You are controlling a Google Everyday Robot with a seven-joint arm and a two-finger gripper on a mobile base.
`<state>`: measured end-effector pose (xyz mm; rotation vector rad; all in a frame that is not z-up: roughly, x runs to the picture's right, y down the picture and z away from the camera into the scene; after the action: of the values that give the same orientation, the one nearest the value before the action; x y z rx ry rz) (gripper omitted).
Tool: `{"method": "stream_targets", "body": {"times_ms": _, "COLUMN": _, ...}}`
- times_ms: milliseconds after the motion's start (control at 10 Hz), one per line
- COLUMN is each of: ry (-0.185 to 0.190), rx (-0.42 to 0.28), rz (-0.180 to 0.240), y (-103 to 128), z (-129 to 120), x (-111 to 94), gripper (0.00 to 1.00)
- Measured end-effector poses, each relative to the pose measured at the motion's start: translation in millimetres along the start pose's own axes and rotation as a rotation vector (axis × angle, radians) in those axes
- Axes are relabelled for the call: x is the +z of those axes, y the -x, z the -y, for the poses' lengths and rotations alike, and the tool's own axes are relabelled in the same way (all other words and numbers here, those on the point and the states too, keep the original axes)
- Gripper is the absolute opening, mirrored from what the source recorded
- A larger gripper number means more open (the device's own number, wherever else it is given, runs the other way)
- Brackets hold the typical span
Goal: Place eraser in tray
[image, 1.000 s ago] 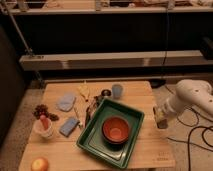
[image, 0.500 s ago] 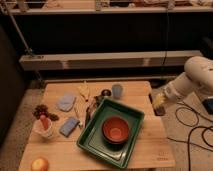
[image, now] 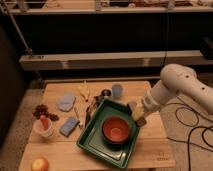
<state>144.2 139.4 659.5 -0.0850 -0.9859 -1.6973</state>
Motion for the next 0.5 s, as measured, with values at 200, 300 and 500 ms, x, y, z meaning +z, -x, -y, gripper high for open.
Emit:
{"method": "stream_targets", "body": {"times_ms": 200, "ry": -0.015, "rx": -0.026, "rz": 0.039, "y": 8.8, "z": 0.9, "x": 28.5, "gripper": 0.00}}
{"method": "stream_targets", "body": {"times_ms": 300, "ry": -0.024, "rx": -0.032, "rz": 0.054, "y": 8.5, "z": -0.6, "x": 40.9, "gripper": 0.00}}
{"method": "stream_targets", "body": {"times_ms": 500, "ry": -0.031, "rx": -0.032, "rz": 0.060, "y": 5.6, "z": -2.4, "x": 45.6, "gripper": 0.00}}
